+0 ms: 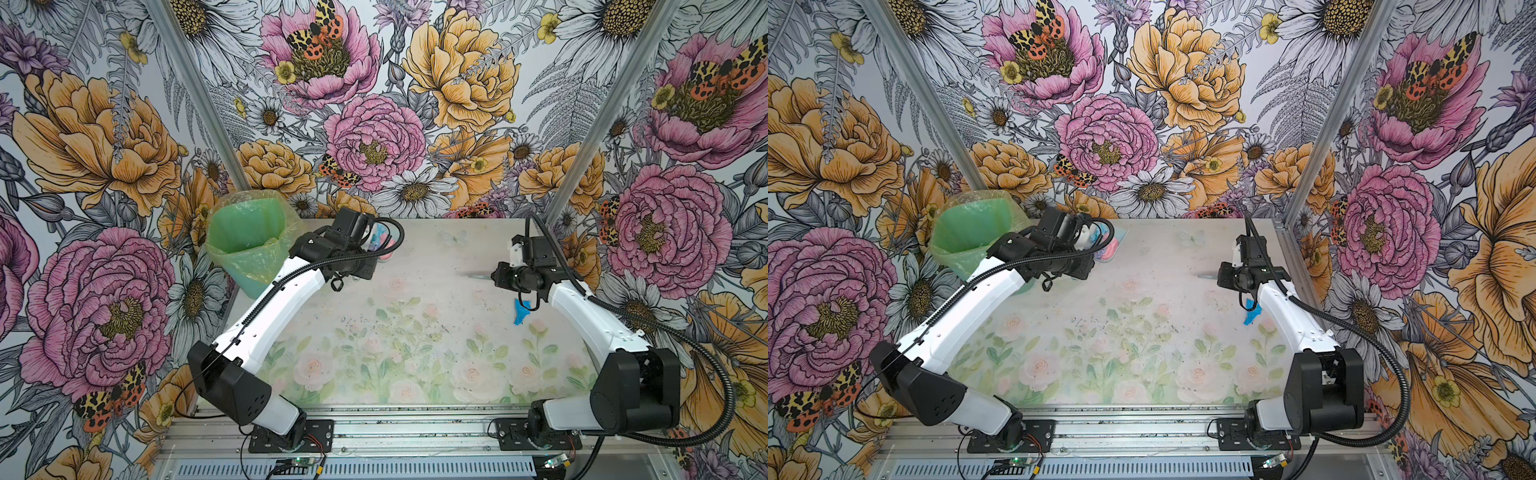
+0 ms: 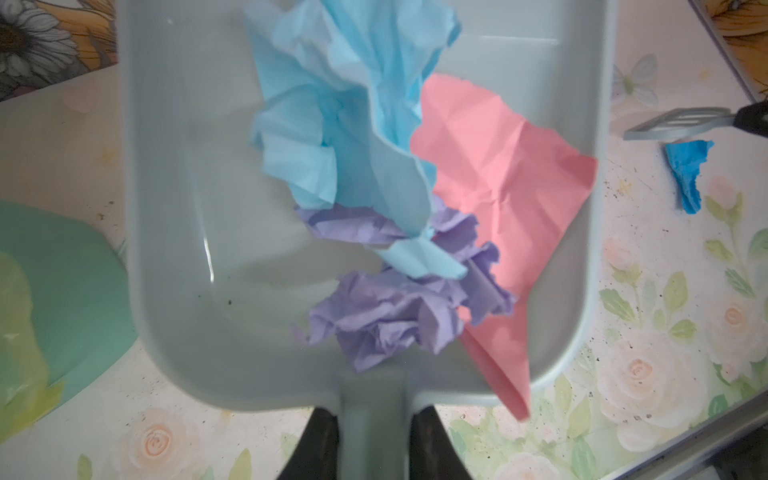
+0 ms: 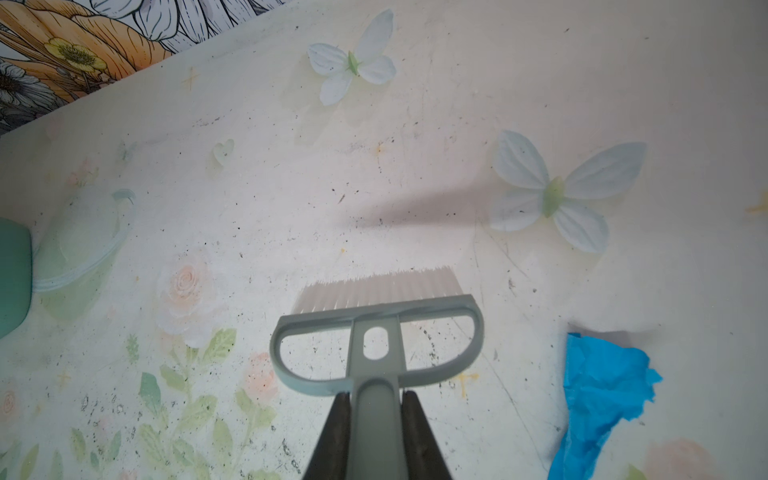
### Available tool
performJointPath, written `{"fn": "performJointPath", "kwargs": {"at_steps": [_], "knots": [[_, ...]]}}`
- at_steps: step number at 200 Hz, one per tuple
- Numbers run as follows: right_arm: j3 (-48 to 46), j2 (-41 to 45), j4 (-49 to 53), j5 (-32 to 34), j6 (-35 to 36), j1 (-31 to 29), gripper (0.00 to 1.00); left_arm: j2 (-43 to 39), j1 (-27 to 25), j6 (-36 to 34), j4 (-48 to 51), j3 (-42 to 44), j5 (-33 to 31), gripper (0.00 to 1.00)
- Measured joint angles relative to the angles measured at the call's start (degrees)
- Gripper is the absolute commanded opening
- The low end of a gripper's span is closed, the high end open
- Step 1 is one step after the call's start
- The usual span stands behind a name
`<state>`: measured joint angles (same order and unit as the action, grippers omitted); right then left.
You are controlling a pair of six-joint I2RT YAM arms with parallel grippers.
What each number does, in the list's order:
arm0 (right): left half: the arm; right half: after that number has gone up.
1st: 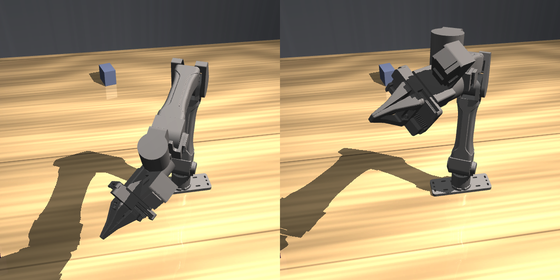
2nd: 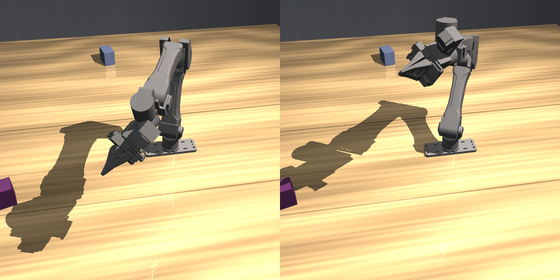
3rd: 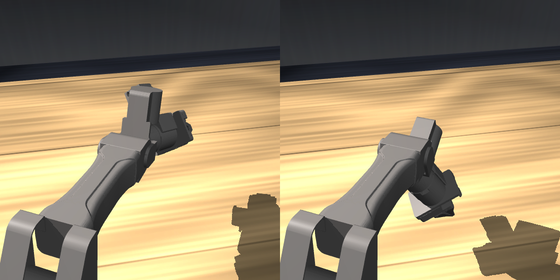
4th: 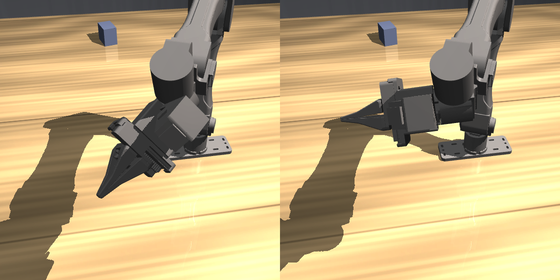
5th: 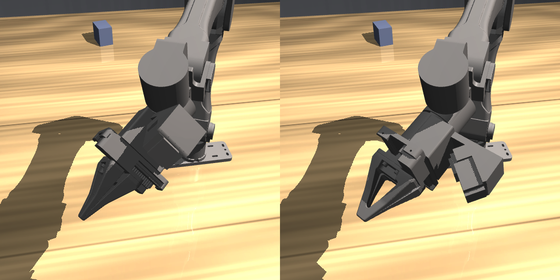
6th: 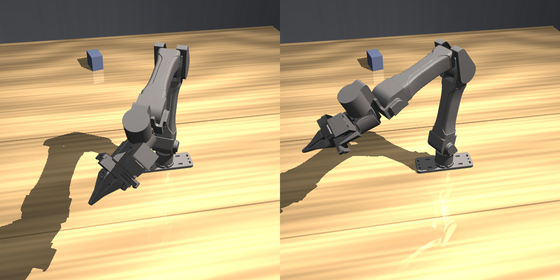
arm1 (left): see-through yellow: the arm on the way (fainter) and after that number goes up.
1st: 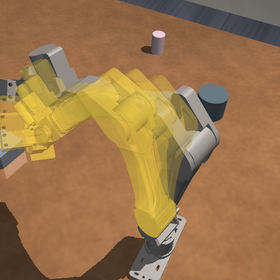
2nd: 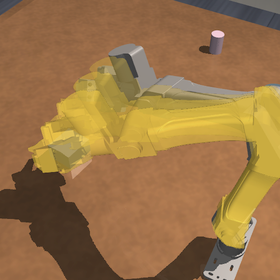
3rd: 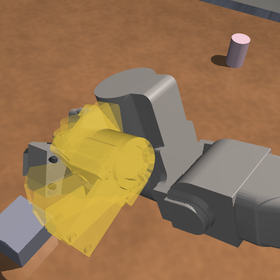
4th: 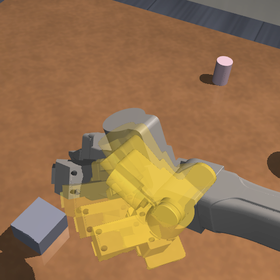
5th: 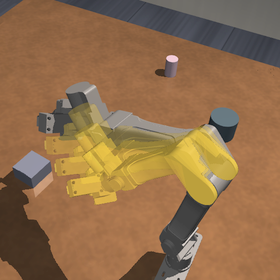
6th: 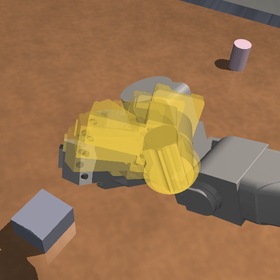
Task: Sweep away the paper scraps from the table
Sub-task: 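Lift the dustpan toward the green bin while the right gripper draws back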
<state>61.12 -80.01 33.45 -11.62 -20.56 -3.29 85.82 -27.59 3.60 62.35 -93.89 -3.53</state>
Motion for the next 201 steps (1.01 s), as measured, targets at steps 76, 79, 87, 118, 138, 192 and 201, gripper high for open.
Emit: {"fn": "performJointPath", "kwargs": {"at_steps": [76, 79, 87, 118, 138, 192, 201], "knots": [[-1.25, 0.0, -0.35, -0.72, 0.0, 0.0, 0.0, -1.16, 15.19, -0.11, 1.62, -6.49, 0.74, 0.0], [-1.29, 0.0, -0.35, -0.72, 0.0, 0.0, 0.0, -1.05, 15.96, -0.07, 1.75, -6.93, 0.96, 0.0], [-1.4, 0.0, -0.37, -0.74, 0.0, 0.0, 0.0, -0.83, 17.73, 0.02, 1.95, -8.02, 1.86, 0.0], [-2.1, 0.0, -0.83, -0.96, -0.07, 0.0, 0.0, 1.25, 25.51, 0.52, 1.92, -12.61, 7.04, 0.0], [-2.62, 0.0, -1.31, -1.36, -0.22, 0.0, 0.0, 3.85, 29.9, 1.01, 1.86, -14.86, 10.99, 0.0], [-3.23, 0.0, -1.62, -1.99, -0.44, 0.0, 0.0, 10.97, 36.04, 3.54, 2.1, -17.99, 20.31, 0.0], [-3.23, 0.0, -1.64, -2.05, -0.46, 0.0, 0.0, 11.87, 36.74, 4.13, 2.16, -18.53, 22.27, 0.0]]}}
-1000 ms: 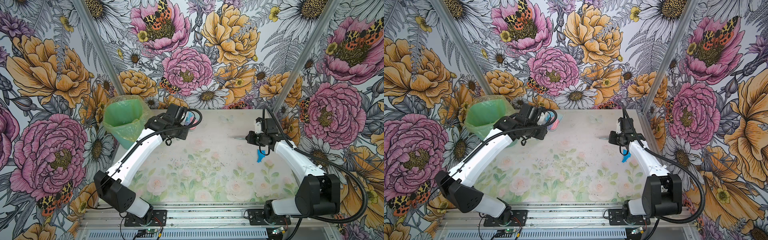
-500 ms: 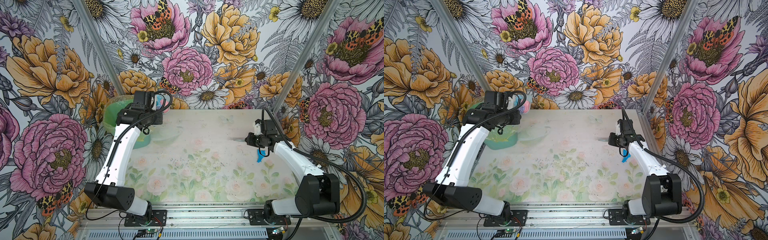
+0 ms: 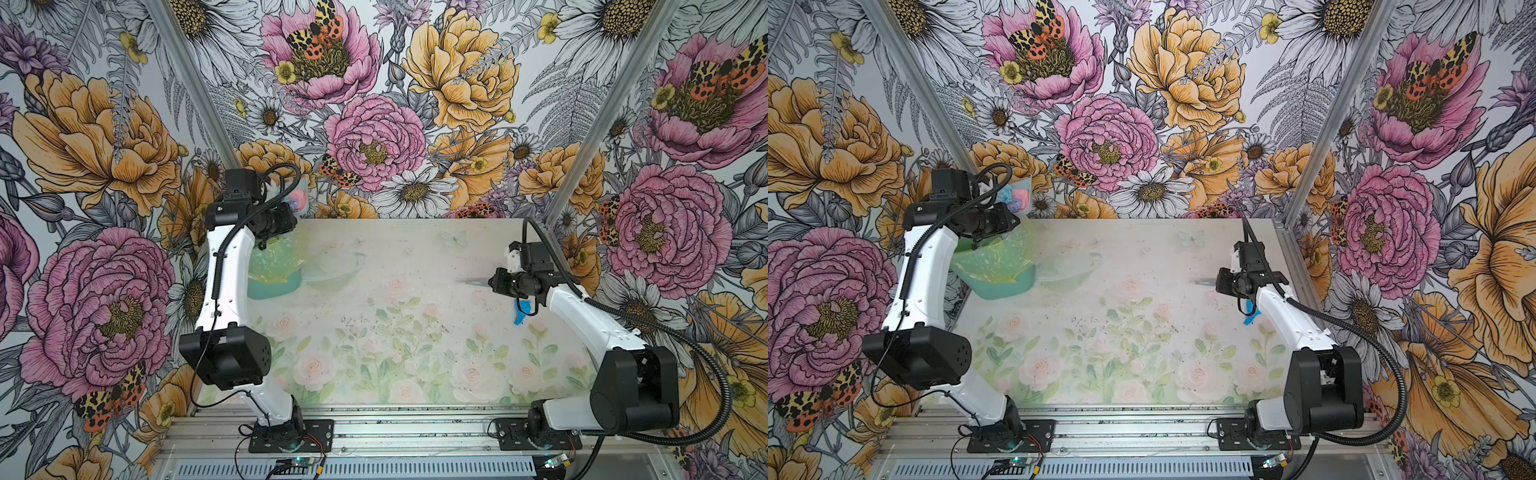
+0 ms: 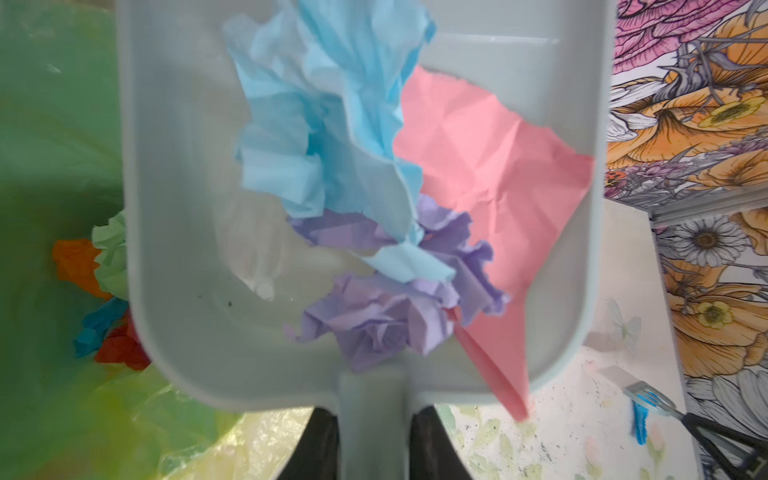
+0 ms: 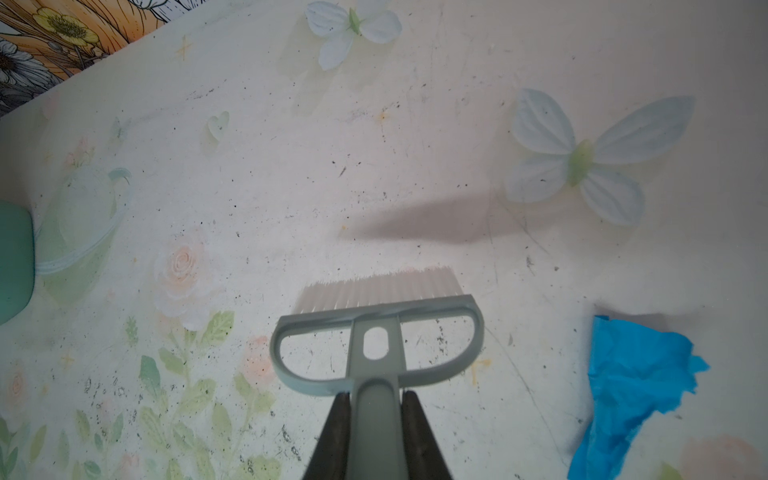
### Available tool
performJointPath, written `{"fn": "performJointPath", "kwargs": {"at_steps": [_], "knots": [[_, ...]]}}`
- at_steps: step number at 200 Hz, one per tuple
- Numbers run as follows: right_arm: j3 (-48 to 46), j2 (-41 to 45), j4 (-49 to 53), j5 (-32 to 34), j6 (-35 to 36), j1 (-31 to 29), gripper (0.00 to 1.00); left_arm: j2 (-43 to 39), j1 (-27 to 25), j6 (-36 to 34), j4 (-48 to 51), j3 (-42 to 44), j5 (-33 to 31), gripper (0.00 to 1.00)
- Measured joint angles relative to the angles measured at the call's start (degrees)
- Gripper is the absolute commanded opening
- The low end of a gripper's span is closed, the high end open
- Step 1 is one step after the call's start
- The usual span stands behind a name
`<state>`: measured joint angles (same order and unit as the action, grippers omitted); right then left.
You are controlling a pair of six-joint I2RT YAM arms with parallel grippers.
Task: Sweep away the paper scraps from the table
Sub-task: 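Lift the dustpan toward the green bin while the right gripper draws back, then tilt the dustpan further over the green bin to empty it with the left gripper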
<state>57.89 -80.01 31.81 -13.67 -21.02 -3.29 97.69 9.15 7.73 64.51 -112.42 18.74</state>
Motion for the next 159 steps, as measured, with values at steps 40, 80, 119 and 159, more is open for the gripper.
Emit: {"fn": "performJointPath", "kwargs": {"at_steps": [40, 80, 119, 159], "knots": [[-0.2, 0.0, -0.46, -0.15, 0.0, 0.0, 0.0, 2.1, 3.28, 3.13, 0.0, -2.43, 6.45, 0.0], [-0.42, 0.0, -0.87, -0.61, 0.0, 0.0, 0.0, 2.08, 5.42, 5.81, 0.0, -2.75, 10.54, 0.0], [-0.42, 0.0, -0.85, -1.2, 0.02, 0.0, 0.0, 1.97, 7.85, 7.39, 0.02, -2.12, 13.79, 0.0], [-0.42, 0.0, -0.87, -1.46, 0.0, 0.0, 0.0, 0.33, 10.95, 8.85, -0.07, 0.42, 17.44, 0.0]]}}
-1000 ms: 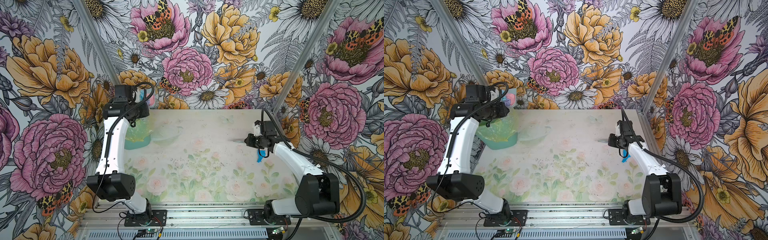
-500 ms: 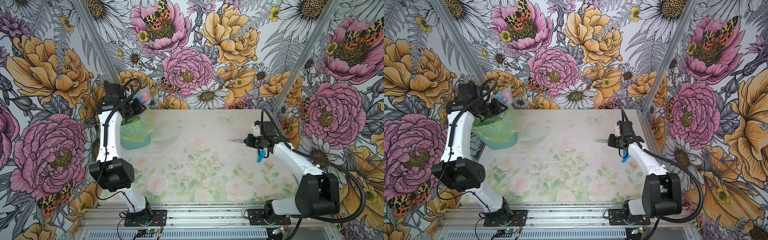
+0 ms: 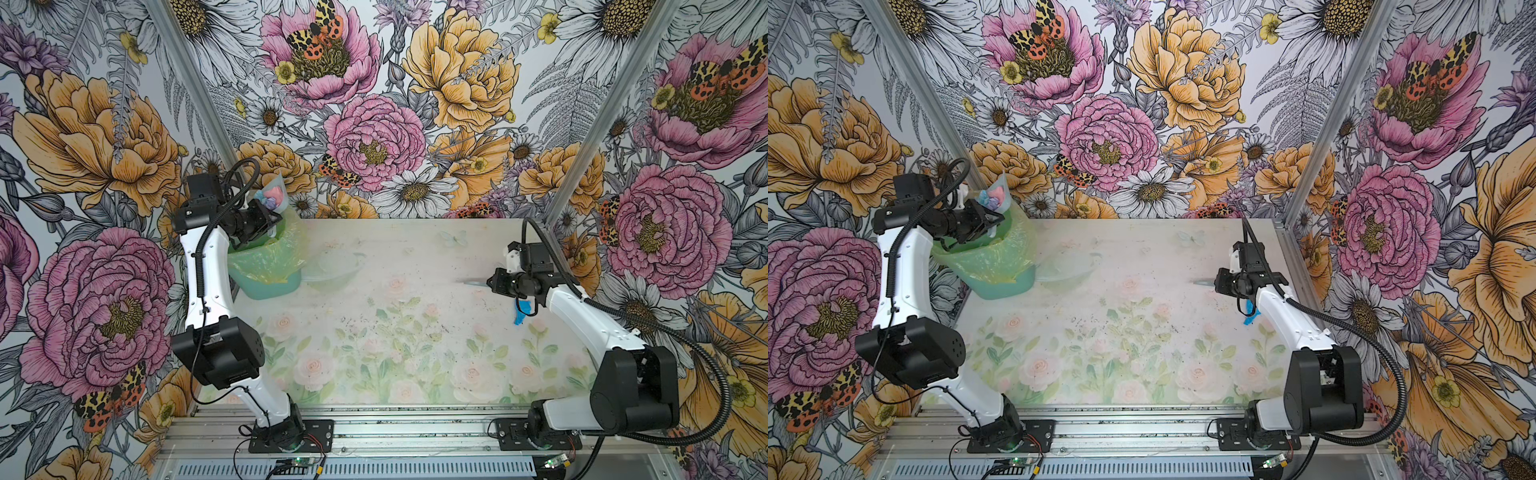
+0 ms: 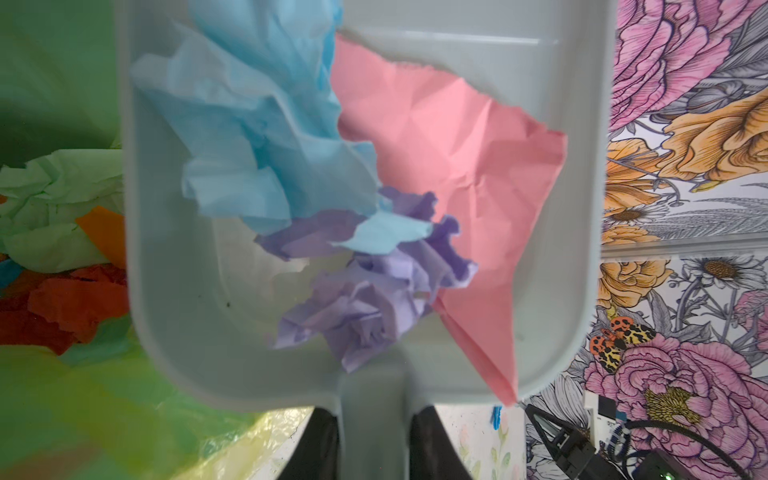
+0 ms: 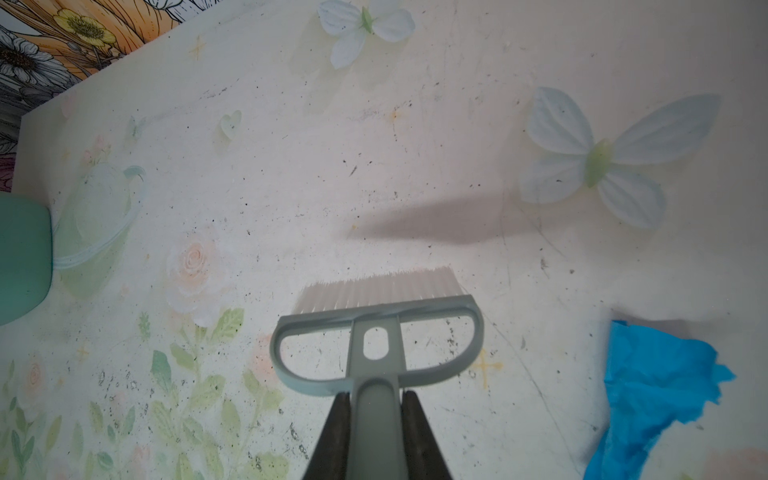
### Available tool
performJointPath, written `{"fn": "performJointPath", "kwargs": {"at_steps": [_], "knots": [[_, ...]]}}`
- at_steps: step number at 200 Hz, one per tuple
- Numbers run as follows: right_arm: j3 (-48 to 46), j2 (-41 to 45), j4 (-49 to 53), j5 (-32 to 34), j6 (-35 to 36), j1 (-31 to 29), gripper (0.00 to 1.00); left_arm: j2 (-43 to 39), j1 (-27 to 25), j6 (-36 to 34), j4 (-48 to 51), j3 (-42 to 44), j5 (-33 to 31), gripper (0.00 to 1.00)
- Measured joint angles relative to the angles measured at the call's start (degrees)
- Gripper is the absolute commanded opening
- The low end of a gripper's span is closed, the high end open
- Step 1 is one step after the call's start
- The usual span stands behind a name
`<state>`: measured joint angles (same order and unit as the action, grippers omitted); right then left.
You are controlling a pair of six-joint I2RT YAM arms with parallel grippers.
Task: Sweep away the paper scraps from the table
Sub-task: 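Tilt the dustpan further over the green bin to empty it with the left gripper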
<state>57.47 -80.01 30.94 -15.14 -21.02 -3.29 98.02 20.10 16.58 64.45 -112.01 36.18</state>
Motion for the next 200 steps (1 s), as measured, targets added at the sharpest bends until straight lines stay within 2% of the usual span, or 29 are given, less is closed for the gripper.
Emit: {"fn": "performJointPath", "kwargs": {"at_steps": [74, 140, 168, 200], "knots": [[0.0, 0.04, 0.0, -0.2, -0.09, 0.0, 0.0, -2.8, 2.73, 3.69, -4.37, 5.88, 9.22, 0.0], [0.0, 0.55, 0.0, -0.26, -0.17, 0.0, 0.0, -6.01, 6.05, 10.88, -13.11, 13.55, 16.94, 0.0], [0.0, 0.61, 0.0, -0.44, -0.2, 0.0, 0.0, -9.57, 6.99, 17.97, -21.46, 18.38, 21.24, 0.0], [0.0, 0.59, 0.0, -0.66, -0.2, 0.0, 0.0, -11.87, 8.46, 29.79, -36.5, 25.14, 25.88, 0.0]]}}
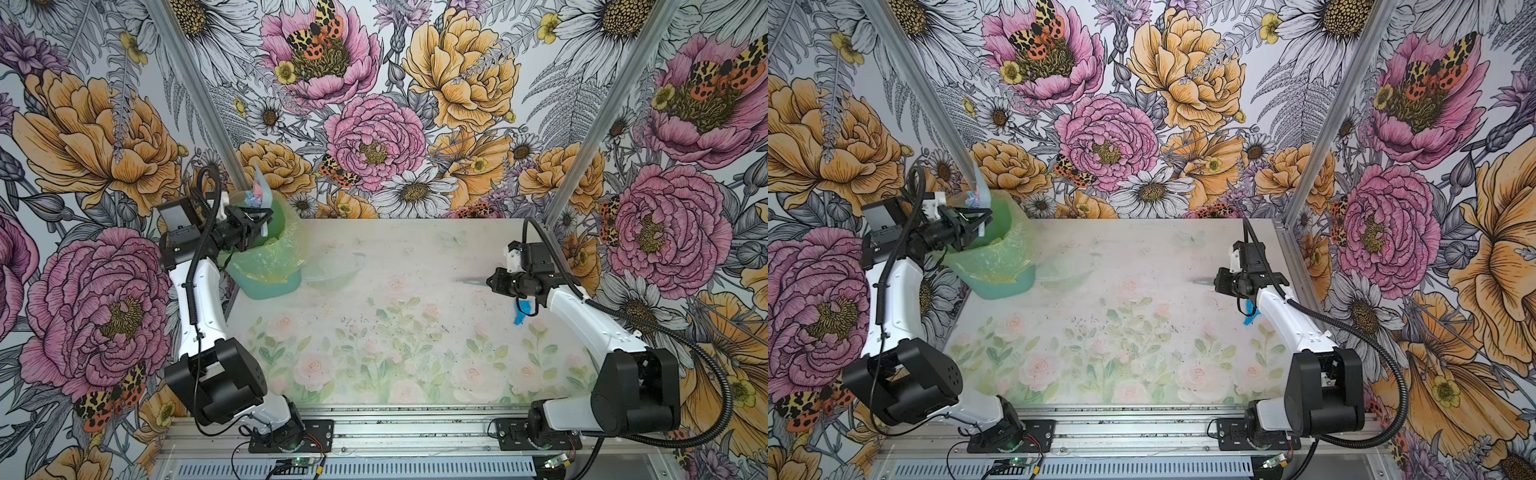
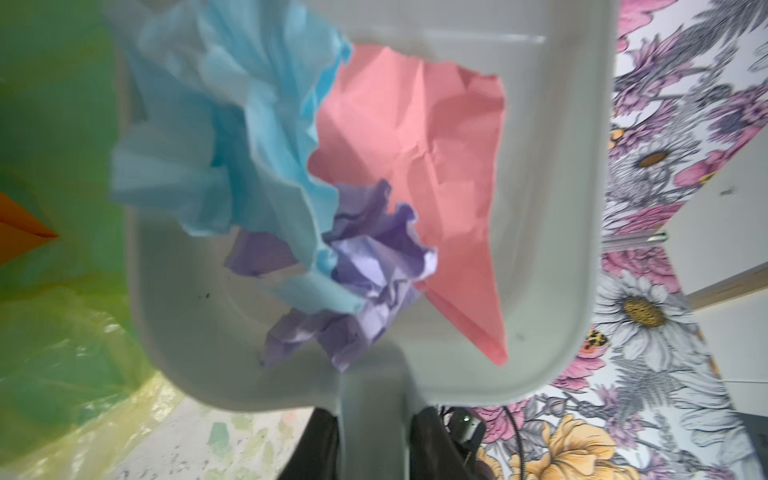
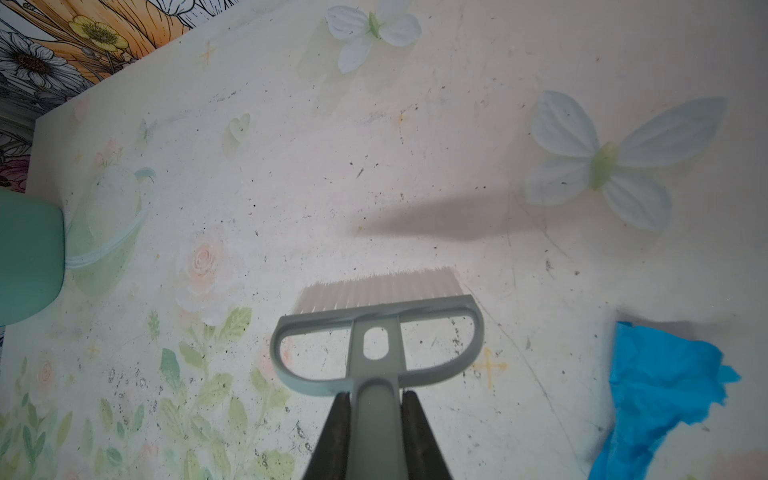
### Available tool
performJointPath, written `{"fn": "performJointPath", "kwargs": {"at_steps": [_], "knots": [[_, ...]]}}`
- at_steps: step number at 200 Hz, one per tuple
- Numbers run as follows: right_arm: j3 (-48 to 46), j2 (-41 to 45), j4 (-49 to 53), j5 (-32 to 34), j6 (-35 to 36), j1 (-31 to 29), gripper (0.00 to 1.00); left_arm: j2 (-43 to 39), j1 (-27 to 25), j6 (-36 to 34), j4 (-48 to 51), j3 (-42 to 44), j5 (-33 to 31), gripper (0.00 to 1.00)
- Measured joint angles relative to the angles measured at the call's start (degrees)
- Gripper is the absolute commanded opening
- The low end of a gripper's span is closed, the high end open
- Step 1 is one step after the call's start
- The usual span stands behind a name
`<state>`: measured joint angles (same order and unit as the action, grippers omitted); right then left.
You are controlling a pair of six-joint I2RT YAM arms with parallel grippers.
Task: Sweep away the paper scraps from the table
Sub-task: 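Tilt the dustpan further over the green bin to empty it with the left gripper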
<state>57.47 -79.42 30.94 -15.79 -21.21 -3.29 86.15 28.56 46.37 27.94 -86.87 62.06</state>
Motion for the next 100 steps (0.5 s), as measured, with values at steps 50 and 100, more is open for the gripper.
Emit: {"fn": "performJointPath", "kwargs": {"at_steps": [50, 100], "knots": [[-0.02, 0.02, 0.0, -0.15, 0.0, 0.0, 0.0, -0.02, 0.72, 10.69, -12.33, 3.76, 2.36, 0.0], [-0.07, 0.02, 0.0, -0.15, 0.02, 0.0, 0.0, -0.02, 0.79, 12.83, -15.02, 3.76, 2.99, 0.0]]}}
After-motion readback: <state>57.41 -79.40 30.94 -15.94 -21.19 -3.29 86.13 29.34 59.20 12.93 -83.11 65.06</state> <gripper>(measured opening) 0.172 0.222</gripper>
